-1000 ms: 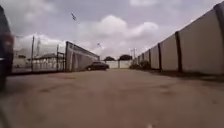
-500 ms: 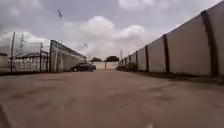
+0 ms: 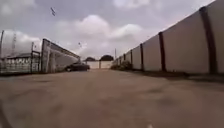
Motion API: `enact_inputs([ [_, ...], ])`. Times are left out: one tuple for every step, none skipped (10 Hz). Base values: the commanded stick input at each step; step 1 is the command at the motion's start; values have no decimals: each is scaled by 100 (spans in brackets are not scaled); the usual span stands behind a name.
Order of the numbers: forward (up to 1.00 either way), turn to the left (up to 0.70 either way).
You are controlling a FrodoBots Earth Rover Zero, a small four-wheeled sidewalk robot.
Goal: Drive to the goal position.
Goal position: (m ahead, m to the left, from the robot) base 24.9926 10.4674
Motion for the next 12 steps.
enact_inputs([
  [70, 0],
  [70, 0],
  [70, 0],
  [70, 0],
  [70, 0],
  [70, 0],
  [70, 0],
  [70, 0],
  [70, 0],
  [70, 0],
  [70, 0],
  [70, 0],
])
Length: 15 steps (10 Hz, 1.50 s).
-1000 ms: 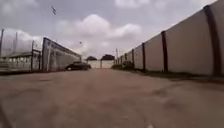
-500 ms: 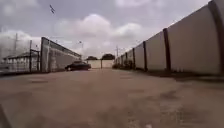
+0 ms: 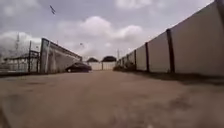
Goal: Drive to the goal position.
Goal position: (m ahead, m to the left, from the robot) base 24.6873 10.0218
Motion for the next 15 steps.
enact_inputs([
  [70, 0],
  [70, 0],
  [70, 0],
  [70, 0],
  [70, 0],
  [70, 0],
  [70, 0],
  [70, 0],
  [70, 0],
  [70, 0],
  [70, 0],
  [70, 0],
  [70, 0],
  [70, 0],
  [70, 0],
])
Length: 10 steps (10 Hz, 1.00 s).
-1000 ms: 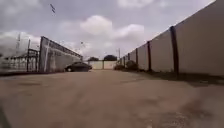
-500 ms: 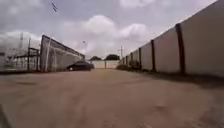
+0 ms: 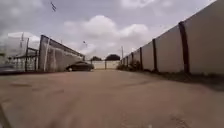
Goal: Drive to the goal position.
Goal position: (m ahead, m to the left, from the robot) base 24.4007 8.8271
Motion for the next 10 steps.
enact_inputs([
  [70, 0],
  [70, 0],
  [70, 0],
  [70, 0],
  [70, 0],
  [70, 0],
  [70, 0],
  [70, 0],
  [70, 0],
  [70, 0],
])
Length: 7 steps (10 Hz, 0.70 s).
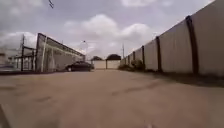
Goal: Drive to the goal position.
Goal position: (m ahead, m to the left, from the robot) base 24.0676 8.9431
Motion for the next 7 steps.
enact_inputs([
  [70, 0],
  [70, 0],
  [70, 0],
  [70, 0],
  [70, 0],
  [70, 0],
  [70, 0],
])
